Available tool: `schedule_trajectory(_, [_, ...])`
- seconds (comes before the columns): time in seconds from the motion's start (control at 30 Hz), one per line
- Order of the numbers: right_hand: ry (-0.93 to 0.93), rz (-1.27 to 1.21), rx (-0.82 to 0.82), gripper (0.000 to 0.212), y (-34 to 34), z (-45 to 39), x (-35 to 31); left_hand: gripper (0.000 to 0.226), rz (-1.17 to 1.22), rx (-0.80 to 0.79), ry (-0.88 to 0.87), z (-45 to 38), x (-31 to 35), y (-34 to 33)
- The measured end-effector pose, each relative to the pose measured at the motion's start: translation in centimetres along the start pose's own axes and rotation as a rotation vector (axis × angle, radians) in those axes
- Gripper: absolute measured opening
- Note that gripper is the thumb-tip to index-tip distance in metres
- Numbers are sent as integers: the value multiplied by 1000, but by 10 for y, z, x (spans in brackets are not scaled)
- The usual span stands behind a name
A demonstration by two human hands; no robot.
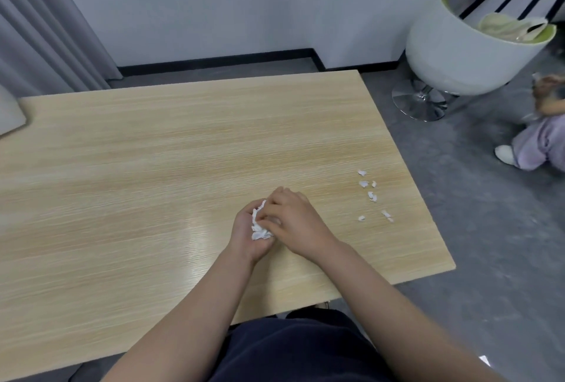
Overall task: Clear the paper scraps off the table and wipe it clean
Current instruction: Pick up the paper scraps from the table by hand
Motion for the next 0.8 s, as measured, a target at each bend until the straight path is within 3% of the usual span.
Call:
schedule_trajectory(0.07, [-33,-26,7,16,6,3,8,39,-7,16,65,-2,-7,-5])
schedule_trajectory(0.13, [-105,-108,54,17,16,4,20,9,-143,116,-76,-3,-8,-10])
schedule_trajectory(0.23, [-269,-227,148,14,40,6,42,17,-261,214,-259,-3,-10,-23])
schedule_trajectory(0.3, [-362,-281,226,12,60,8,61,17,-241,207,-226,-10,-16,-27])
schedule_trajectory(0.4, [-462,-248,329,11,84,8,101,39,-180,171,-52,-19,-27,-35])
schedule_trajectory(0.5, [-546,-133,365,12,102,9,147,38,-52,137,5,-34,-31,-44])
schedule_trajectory(0.57, [-596,-49,327,15,107,7,177,37,6,111,-13,-39,-33,-53])
schedule_trajectory(0.67, [-635,75,128,28,99,4,219,42,2,128,-40,-40,-35,-64])
schedule_trajectory(0.8, [-535,223,-102,46,84,0,249,41,23,172,-52,-44,-36,-72])
Point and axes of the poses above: each hand's wrist, its own z-axis away from the middle knuckle, its own y-axis out of the back of the hand, x = y × z, the point moved 6 cm from there along -z, towards the middle knuckle, and after that the axes turned 12 degrees about x, right-handed, at the moved point
